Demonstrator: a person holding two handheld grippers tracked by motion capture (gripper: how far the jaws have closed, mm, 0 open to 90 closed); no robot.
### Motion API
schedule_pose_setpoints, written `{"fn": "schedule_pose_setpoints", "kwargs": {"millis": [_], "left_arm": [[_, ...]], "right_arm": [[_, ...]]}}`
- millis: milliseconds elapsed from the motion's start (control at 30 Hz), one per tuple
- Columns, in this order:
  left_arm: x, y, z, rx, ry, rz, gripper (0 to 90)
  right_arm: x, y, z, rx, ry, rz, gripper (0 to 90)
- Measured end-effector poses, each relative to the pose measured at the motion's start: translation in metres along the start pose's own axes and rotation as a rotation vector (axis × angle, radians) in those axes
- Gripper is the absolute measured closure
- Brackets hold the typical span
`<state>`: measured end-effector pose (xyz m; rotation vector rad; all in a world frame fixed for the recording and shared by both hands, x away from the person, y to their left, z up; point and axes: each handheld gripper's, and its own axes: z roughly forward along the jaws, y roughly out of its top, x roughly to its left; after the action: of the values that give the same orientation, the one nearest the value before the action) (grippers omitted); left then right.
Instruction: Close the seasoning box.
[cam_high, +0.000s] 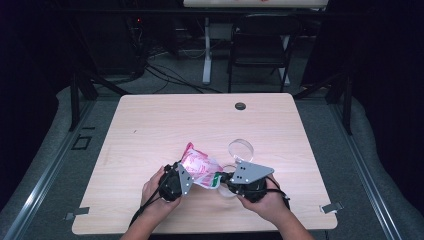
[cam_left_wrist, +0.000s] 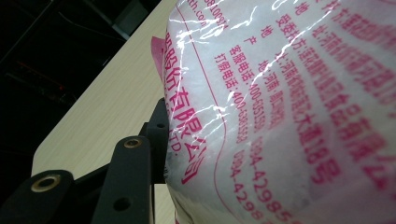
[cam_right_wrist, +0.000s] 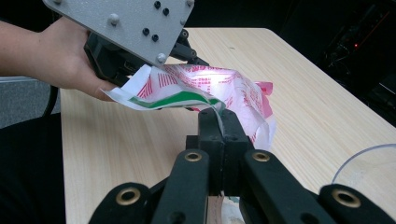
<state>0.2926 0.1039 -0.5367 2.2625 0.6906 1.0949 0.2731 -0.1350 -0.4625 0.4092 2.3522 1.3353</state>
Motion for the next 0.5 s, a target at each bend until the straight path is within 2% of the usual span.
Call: {"fn": "schedule_pose_setpoints", "kwargs": {"millis": [167, 500], "left_arm": [[0.0, 0.0, 0.001, -0.002, 0.012, 0.009, 57.5], [-0.002, 0.002, 0.001, -0.009, 0.03, 0.026, 57.7]], "right_arm": [[-0.002, -0.001, 0.001, 0.002, 0.008, 0.032, 90.0], [-0.011, -0.008, 0.002, 0.002, -0.026, 0.082, 90.0]]}}
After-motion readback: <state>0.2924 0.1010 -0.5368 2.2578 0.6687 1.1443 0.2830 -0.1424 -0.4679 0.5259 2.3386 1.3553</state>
